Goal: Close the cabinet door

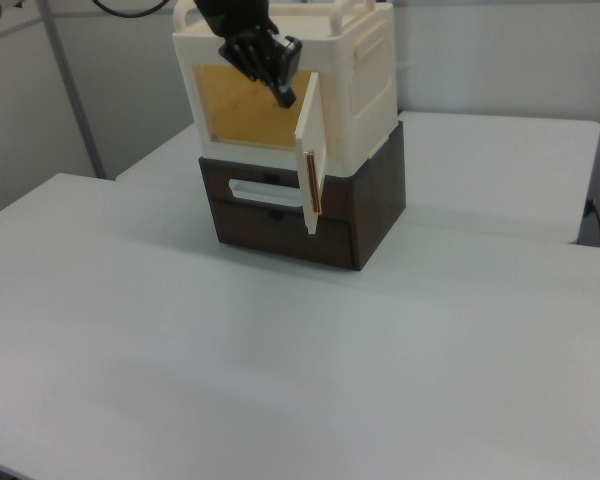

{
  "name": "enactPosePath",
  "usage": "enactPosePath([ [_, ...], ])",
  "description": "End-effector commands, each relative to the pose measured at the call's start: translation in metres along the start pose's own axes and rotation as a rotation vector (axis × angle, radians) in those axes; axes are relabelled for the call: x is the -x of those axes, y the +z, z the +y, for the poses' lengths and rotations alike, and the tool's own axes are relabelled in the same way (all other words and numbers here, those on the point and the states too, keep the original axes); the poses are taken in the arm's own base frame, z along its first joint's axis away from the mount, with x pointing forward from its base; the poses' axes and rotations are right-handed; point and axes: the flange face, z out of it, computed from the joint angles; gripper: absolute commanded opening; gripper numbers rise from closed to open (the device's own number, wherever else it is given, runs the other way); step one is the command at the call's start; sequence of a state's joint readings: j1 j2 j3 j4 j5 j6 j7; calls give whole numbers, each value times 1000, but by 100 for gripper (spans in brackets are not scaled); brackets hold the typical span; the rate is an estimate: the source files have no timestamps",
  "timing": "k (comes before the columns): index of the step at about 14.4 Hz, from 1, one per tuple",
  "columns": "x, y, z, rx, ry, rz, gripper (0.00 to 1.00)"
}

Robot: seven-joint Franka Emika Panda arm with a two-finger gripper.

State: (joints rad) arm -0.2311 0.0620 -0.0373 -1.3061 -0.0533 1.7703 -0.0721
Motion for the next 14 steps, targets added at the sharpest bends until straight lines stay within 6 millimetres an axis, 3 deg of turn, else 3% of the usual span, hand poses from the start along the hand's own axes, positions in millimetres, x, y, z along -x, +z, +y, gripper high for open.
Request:
enactPosePath([
  [1, -5, 12, 27, -2, 14, 44, 0],
  [4, -10, 54, 35, -7, 1, 4, 0],
  [9, -10, 71, 27, -43, 2, -20, 0],
  [11, -11, 72, 13, -90, 5, -19, 0],
  [14, -15, 69, -36, -260, 14, -10, 0],
])
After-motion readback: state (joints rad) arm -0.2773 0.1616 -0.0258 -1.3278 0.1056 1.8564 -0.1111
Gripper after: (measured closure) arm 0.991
